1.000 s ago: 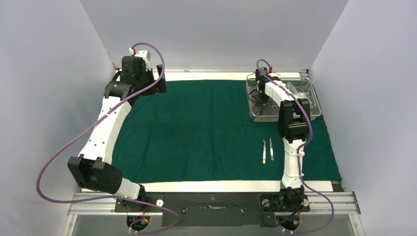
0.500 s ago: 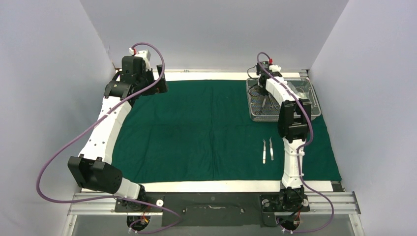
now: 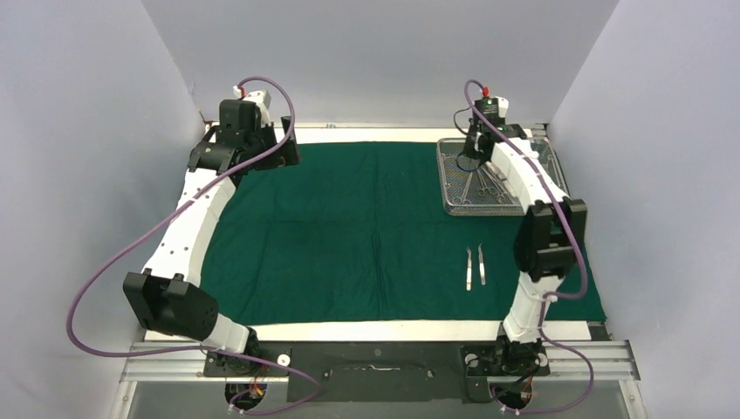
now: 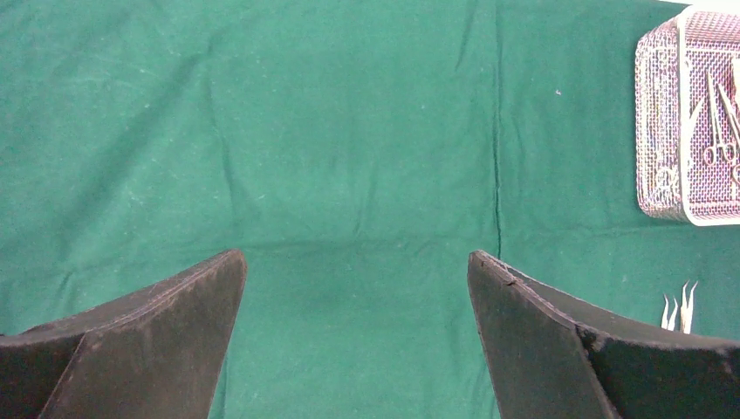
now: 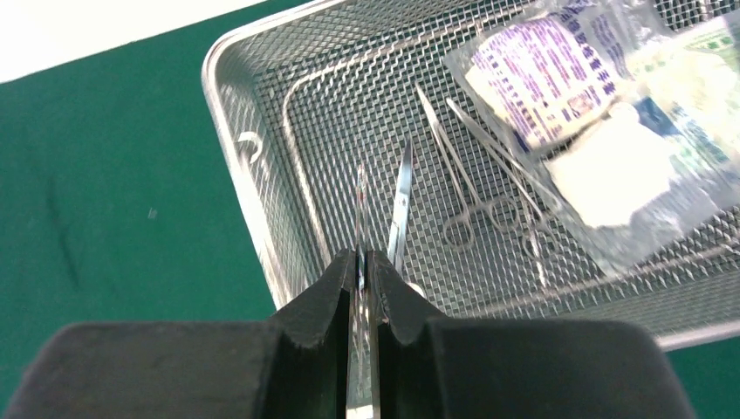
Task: Open and lay out the surgical kit
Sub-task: Pick up the medical item from the container, then place the medical item in the surgical kit.
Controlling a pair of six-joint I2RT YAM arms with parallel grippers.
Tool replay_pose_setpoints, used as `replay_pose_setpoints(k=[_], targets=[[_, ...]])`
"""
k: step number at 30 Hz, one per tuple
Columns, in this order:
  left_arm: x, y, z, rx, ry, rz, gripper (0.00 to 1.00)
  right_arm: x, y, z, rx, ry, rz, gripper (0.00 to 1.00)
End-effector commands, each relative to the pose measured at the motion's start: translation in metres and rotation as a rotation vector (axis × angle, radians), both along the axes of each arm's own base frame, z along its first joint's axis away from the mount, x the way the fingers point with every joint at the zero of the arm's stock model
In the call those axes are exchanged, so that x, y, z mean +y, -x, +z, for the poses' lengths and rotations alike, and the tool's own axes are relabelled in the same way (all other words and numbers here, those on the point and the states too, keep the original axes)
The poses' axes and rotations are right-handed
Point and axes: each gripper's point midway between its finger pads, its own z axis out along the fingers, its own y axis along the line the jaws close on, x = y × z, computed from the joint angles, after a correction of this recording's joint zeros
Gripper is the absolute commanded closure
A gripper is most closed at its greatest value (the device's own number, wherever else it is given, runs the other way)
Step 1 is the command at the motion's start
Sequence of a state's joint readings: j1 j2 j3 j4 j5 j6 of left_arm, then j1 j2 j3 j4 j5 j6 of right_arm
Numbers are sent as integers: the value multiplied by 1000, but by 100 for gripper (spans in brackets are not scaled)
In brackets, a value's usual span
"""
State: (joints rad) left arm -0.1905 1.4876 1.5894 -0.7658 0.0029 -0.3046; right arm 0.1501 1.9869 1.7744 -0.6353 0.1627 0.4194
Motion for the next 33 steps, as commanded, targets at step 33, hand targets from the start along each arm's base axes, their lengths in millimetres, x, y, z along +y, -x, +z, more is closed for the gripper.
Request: replay_pose_setpoints(k=[33], targets=[[-10,-14,-4,-7,36,-33,4,29,256,-77,295,90,118,95]])
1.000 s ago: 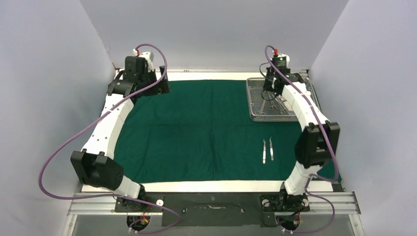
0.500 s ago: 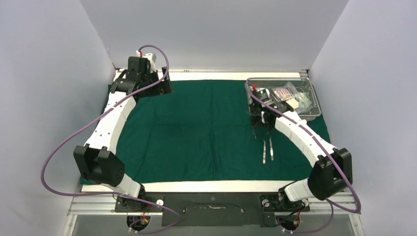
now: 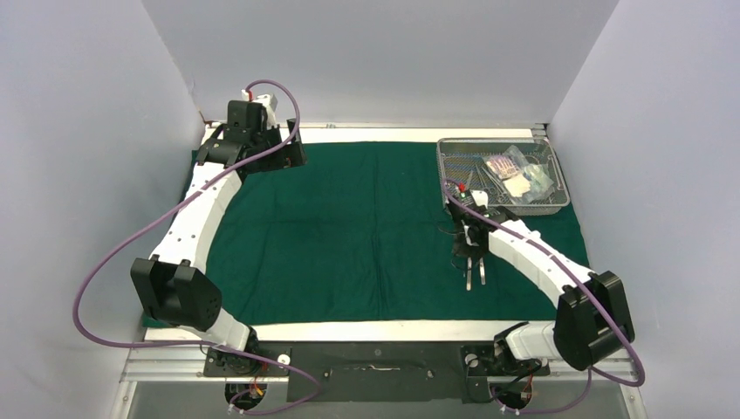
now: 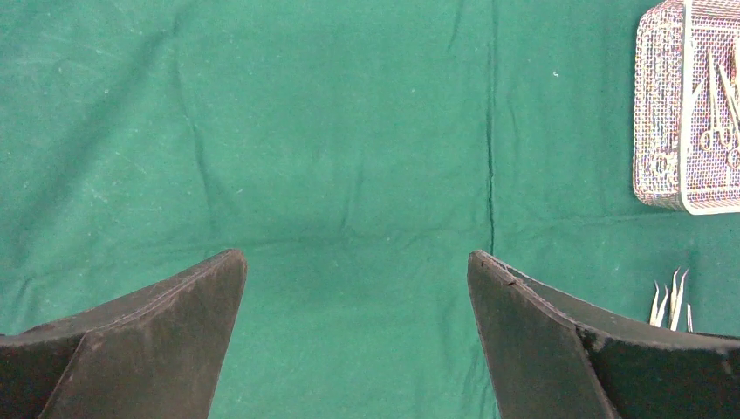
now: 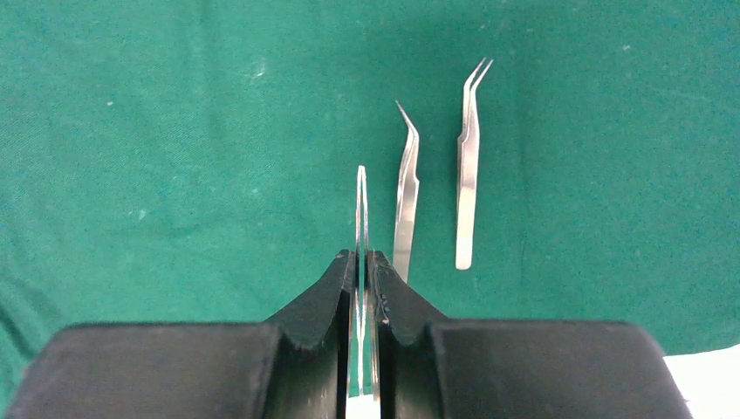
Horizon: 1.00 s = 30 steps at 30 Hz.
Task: Open and lay out the surgical kit
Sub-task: Place the medical item in the surgical kit.
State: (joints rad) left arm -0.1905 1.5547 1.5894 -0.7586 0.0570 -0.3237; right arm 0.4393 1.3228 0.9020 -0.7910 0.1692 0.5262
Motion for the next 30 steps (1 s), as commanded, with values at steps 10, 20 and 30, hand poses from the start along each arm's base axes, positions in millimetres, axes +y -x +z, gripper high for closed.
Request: replay_pose_setpoints(k=[10,20,30], targets=[[4,-6,22,-82,-10,8,4,6,-13,-30,24,26,-5,95],[9,-6,21,-80,-35,20,4,8,-2,-53,115,55,32,92],[11,-6,18,-74,-42,22,4,8,0,-55,120,75,35,87]])
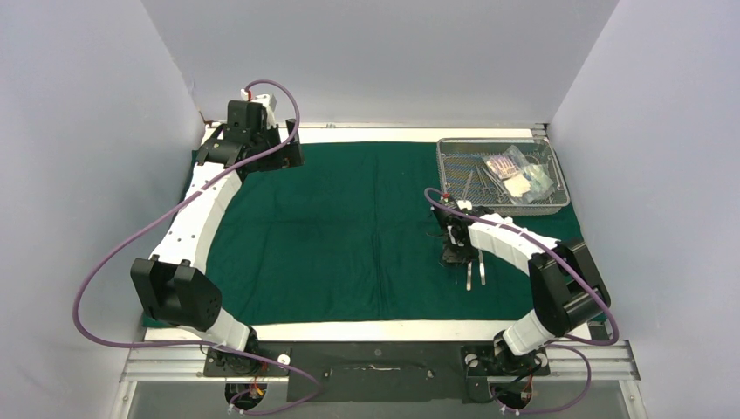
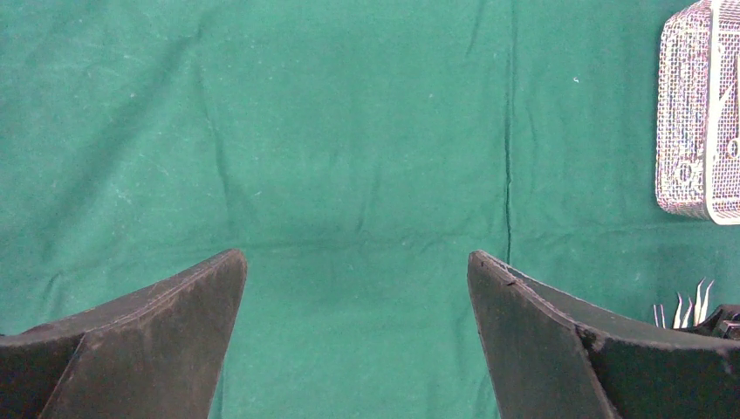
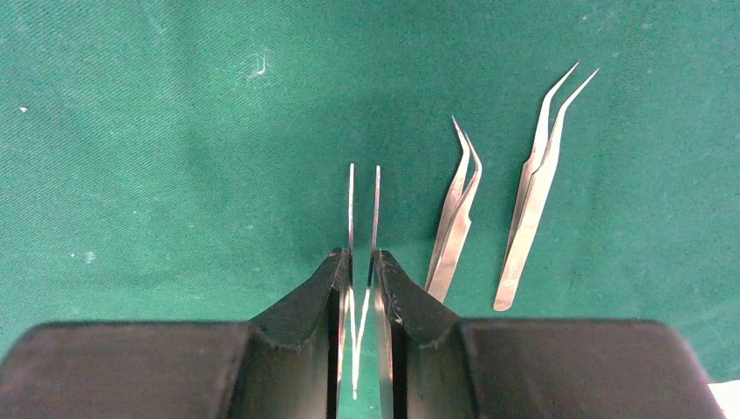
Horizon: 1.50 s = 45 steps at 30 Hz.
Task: Open and lay out the surgical kit
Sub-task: Place the medical item in the surgical kit.
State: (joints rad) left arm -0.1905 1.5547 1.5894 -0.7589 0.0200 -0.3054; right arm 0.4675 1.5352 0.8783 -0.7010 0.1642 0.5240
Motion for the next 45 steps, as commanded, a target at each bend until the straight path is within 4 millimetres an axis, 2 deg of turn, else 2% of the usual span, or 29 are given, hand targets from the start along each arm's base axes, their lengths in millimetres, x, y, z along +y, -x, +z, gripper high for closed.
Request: replay_pose_setpoints(k=[1,5,8,12,15,18,22,26,31,34,38,40,45], targets=[[3,-5,18,-67,-5,5,4,0,-1,-1,-14,12,6,86],[4,-5,19,-67,-6,5,4,0,-2,-1,-17,10,5,87],[4,-4,19,-68,-6,4,4,1,-3,-1,-20,6,2,92],[4,-4,21,-72,-6,4,4,1,-4,1,-24,6,0,95],[4,-3,21,-72,-7,3,4,7,-6,5,-33,-20,10,95],[4,-3,21,-70,-8,2,4,31,-14,17,-73,-94,54,95],[4,-2,20,-69,-2,3,4,78,-27,34,-139,-229,109,95],[1,0,17,-60,7,-4,4,130,-36,40,-173,-458,145,95],[-1,3,16,-55,17,-12,4,154,-47,34,-163,-513,193,95],[-1,4,14,-49,22,-14,4,182,-42,43,-145,-670,284,95],[-3,7,11,-38,30,-20,4,206,-34,57,-137,-823,372,95],[-4,7,9,-33,37,-23,4,212,-31,61,-140,-865,395,95],[-4,9,7,-27,36,-23,4,208,-33,55,-133,-842,370,95]])
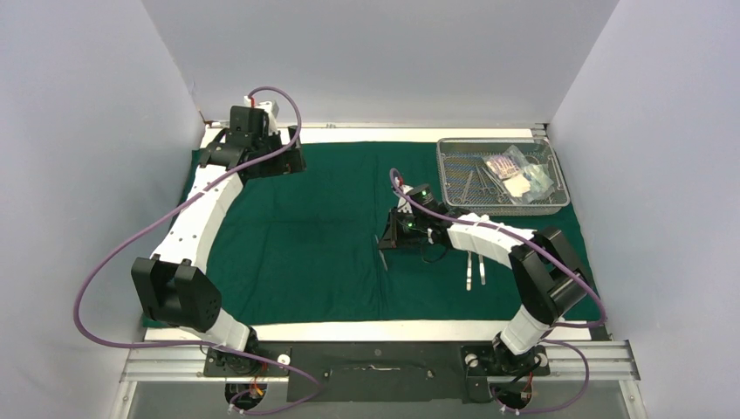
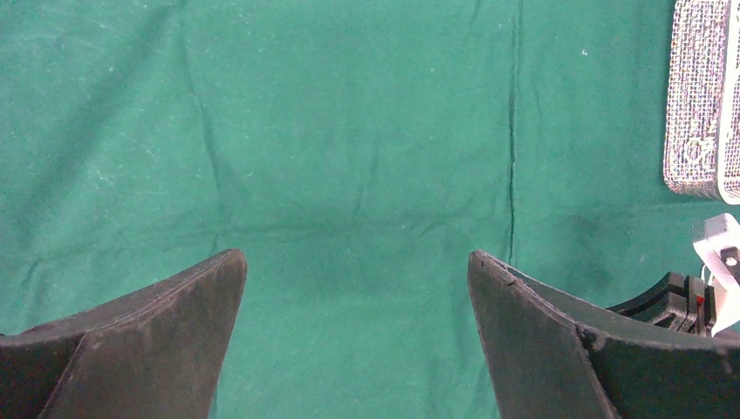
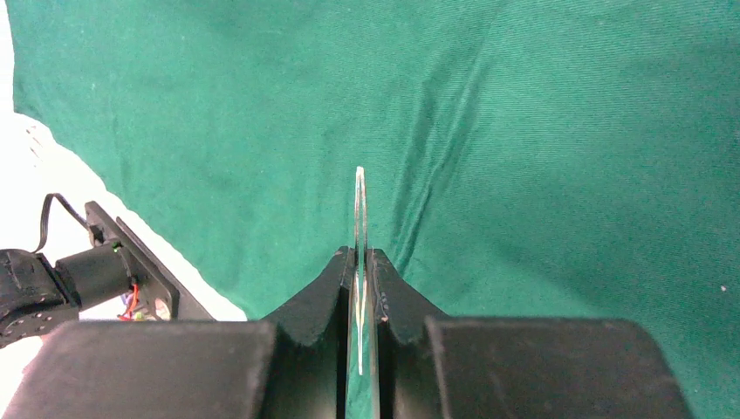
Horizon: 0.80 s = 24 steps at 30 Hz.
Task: Open and lay out the surgical kit
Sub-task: Place the medical item in the surgical kit.
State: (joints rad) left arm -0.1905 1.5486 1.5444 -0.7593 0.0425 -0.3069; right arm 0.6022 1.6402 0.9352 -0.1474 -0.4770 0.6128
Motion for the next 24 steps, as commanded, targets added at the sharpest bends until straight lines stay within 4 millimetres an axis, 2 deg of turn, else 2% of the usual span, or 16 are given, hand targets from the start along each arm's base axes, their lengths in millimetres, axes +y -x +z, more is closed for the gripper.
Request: replay_pose_setpoints(k=[1,18,21,24], targets=[[-2,1,21,-67,28,-7,4,10,-4,10,-32,-67,21,95],[-4,-1,19,-59,40,-9,4,1,-6,-6,-7,-2,-38,95],[-4,-1,19,-56,39,-9,4,-20,-6,-14,-11,91,-94,95],[-4,-2,18,-56,38,-7,4,-62,-11,-23,-33,264,-208,95]])
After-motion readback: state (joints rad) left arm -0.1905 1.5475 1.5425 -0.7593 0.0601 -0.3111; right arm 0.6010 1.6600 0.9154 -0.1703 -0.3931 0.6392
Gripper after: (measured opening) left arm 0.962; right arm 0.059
